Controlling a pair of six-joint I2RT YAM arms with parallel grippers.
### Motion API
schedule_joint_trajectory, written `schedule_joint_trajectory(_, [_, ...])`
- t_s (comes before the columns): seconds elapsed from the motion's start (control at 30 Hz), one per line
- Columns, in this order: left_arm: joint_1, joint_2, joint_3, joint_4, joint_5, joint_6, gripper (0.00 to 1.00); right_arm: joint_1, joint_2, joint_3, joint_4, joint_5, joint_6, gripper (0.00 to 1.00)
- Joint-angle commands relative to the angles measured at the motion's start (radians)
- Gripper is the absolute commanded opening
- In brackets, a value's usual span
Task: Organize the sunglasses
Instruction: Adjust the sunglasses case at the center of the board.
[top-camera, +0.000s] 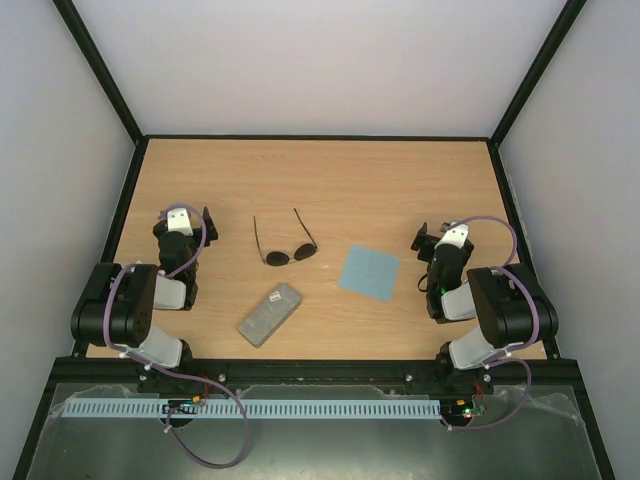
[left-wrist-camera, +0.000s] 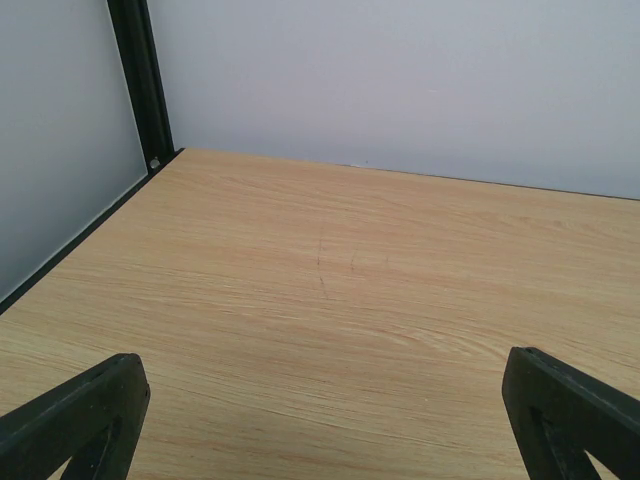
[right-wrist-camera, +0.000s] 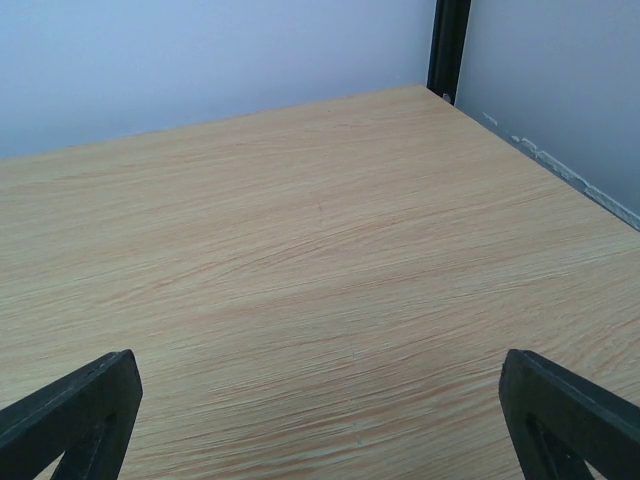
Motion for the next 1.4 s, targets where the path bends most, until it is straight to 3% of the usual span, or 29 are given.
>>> schedule_joint_trajectory(0.0, [-0.004, 0.001, -0.009, 0.051, -0.008, 0.01, 0.99, -0.005, -0.001, 0.013, 0.019, 0.009, 0.001, 0.99])
schedule_joint_trajectory(0.67, [-0.004, -0.015, -0.002, 0.044, -0.019, 0.006, 1.0, -0.006, 0.001, 0.019, 0.008, 0.042, 0.018, 0.99])
schedule_joint_trajectory(0.83, [-0.015, -0.207, 0.164, -0.386, 0.019, 0.012, 0.99, -0.004, -0.096, 0.002, -0.019, 0.011, -0.003, 0.99])
schedule_joint_trajectory(0.93, [-0.022, -0.345, 0.272, -0.64, 0.052, -0.04, 1.0, 0.042, -0.307, 0.105, -0.357, 0.041, -0.014, 0.99])
schedule_joint_trajectory(1.03, [-0.031, -0.457, 0.35, -0.804, 0.124, -0.137, 0.99, 0.053, -0.451, 0.314, -0.788, -0.013, 0.118, 0.99])
schedule_joint_trajectory(1.23, [-0.043, -0.586, 0.581, -1.218, 0.255, -0.443, 0.99, 0.052, -0.535, 0.662, -1.391, -0.358, 0.391, 0.99])
schedule_joint_trajectory(1.3, [-0.041, -0.575, 0.668, -1.355, 0.423, -0.474, 0.99, 0.047, -0.549, 0.691, -1.522, -0.453, 0.501, 0.99])
schedule_joint_trajectory(1.37, [-0.037, -0.545, 0.72, -1.477, 0.606, -0.512, 0.99, 0.038, -0.558, 0.672, -1.518, -0.725, 0.516, 0.98])
